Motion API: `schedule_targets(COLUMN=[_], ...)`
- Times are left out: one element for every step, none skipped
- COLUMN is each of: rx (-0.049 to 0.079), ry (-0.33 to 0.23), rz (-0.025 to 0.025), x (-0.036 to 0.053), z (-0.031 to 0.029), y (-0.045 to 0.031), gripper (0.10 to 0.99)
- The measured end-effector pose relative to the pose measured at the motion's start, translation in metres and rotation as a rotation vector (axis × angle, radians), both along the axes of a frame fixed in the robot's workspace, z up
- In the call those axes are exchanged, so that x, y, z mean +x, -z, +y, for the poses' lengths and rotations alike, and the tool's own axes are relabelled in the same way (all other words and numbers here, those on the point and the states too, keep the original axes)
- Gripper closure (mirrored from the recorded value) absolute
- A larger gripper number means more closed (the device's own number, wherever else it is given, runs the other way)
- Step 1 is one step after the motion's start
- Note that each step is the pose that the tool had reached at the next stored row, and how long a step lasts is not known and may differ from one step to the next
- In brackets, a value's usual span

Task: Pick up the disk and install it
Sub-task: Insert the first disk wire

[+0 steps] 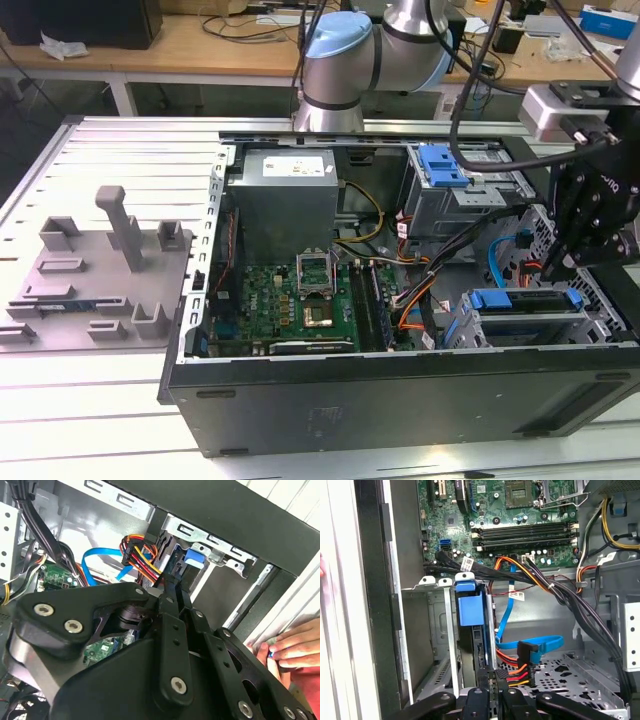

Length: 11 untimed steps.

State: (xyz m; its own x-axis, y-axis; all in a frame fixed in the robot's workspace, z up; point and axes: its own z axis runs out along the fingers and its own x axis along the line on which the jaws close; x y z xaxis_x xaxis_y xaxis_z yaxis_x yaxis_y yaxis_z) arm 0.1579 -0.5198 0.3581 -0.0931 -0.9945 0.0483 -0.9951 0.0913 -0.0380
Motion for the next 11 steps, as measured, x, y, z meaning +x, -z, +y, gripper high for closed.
schedule_targets(rx=[0.002, 0.004, 0.007, 0.008, 0.012, 0.018, 0.024, 0.028, 0.029, 0.030, 0.029], ry=[0.000, 0.000, 0.000, 0.000, 0.000, 0.000, 0.000, 0.000, 0.000, 0.000, 0.000], rz=[0.0000, 0.0000, 0.0000, 0.0000, 0.0000, 0.0000, 0.0000, 0.0000, 0.0000, 0.0000, 0.0000], x=[0.0000, 0.0000, 0.0000, 0.0000, 0.0000, 0.0000, 0.0000, 0.0000, 0.0000, 0.0000, 0.0000], z=[-0.0003, -0.0006, -0.0010, -0.0012, -0.0018, -0.0028, -0.0042, -0.0059, -0.0063, -0.0064, -0.0065], y=[0.0000, 0.0001, 0.0001, 0.0002, 0.0004, 0.0005, 0.0006, 0.0008, 0.0010, 0.0013, 0.0014], gripper=[0.922, 0.922, 0.922, 0.922, 0.922, 0.922, 0.922, 0.922, 0.922, 0.922, 0.922])
